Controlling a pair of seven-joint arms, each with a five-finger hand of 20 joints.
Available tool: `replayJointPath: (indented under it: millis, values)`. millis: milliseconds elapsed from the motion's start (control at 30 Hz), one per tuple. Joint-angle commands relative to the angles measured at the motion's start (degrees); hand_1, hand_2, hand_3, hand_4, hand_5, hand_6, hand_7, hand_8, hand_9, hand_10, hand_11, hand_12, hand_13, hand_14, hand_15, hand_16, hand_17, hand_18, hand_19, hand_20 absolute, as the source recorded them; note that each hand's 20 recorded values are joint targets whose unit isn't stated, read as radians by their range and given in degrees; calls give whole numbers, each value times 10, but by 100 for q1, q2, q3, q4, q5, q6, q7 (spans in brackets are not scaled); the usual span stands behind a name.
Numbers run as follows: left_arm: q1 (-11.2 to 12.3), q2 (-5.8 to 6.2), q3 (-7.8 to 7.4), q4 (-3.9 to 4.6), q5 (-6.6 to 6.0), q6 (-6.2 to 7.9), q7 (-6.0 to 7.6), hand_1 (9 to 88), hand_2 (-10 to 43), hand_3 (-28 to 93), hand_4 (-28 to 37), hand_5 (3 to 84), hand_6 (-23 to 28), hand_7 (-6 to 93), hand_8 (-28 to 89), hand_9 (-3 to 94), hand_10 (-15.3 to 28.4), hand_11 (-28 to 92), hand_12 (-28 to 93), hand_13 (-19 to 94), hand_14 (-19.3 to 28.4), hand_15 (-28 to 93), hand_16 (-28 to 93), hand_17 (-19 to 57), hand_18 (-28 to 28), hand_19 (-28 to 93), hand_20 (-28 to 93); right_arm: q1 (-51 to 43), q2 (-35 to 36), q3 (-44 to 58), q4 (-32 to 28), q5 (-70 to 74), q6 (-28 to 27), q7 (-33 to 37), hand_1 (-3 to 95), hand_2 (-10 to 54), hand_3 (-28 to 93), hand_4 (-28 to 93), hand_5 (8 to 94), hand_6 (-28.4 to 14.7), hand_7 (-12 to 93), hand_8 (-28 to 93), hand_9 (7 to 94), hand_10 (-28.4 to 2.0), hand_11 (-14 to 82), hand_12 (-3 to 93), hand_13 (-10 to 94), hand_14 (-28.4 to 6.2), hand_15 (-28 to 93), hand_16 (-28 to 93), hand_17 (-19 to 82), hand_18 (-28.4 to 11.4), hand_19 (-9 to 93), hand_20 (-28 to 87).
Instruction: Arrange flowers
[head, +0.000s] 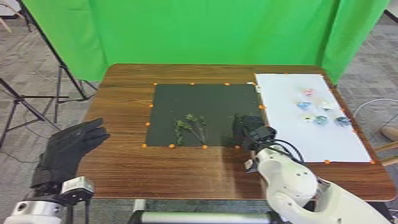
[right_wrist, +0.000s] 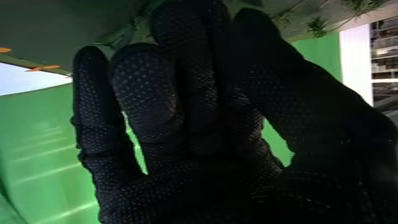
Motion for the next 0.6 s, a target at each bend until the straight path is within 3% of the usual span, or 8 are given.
replayJointPath:
  millis: [33,67,133,333,367,433,533,600]
  values:
    - [197,10,-9,-29,-58,82,37,273,54,820,-139,479,146,155,-85,410,228,387,111,285,283,609,-118,-95,218,559,157,-81,171,31,-195,-111,141,197,413,-94,807,-271,730,-51,307,101,745,-152,380,247,691,-111,705,238,312,-242,819,70]
    - [207,-24,-11,-38,-37,69,8,273,55,820,-139,479,146,155,-85,410,228,387,111,285,283,609,-118,-95,218,559,157,-122,179,67,-223,-116,128,193,410,-92,806,-270,731,-51,304,98,744,-156,382,239,691,-112,705,237,312,-244,818,69]
    - [213,19,1,-27,-87,106,75,273,55,820,-139,478,146,154,-85,411,228,387,111,286,284,609,-119,-95,217,558,157,-120,171,104,-265,-40,139,195,407,-90,805,-268,732,-52,301,97,744,-158,385,230,691,-114,705,235,312,-247,818,67]
    - [212,-67,-3,-40,-33,75,20,273,54,820,-138,478,147,154,-84,411,228,387,111,286,284,609,-119,-95,217,559,157,-95,197,60,-398,30,207,199,392,-84,807,-262,735,-52,292,92,744,-160,387,219,695,-117,706,231,313,-251,817,65]
    - [261,47,4,-47,-132,145,111,273,54,820,-139,478,147,154,-84,411,228,387,111,286,284,609,-119,-95,217,559,157,-113,203,89,-435,49,237,220,386,-82,808,-261,735,-52,289,90,744,-160,387,219,695,-117,706,232,313,-252,817,64]
    - [296,60,-12,-61,-155,184,162,273,55,819,-140,479,147,153,-84,411,228,387,111,286,284,609,-119,-95,218,558,157,-160,238,221,-500,63,322,190,374,-77,811,-260,734,-52,284,84,743,-161,386,218,694,-120,707,232,313,-254,817,63]
    - [392,213,-21,-62,-288,280,331,272,55,820,-139,479,147,153,-84,411,228,386,111,286,284,609,-118,-95,217,558,157,-244,343,509,-579,137,388,137,355,-66,818,-257,729,-51,274,61,741,-163,383,216,687,-126,709,233,310,-257,817,62]
    - [365,240,5,-61,-317,306,387,273,55,819,-139,479,146,154,-84,411,228,387,111,286,284,609,-118,-95,217,559,157,-339,401,814,-626,223,366,104,340,-48,819,-248,719,-52,272,-11,728,-164,381,217,672,-132,713,230,306,-258,816,55]
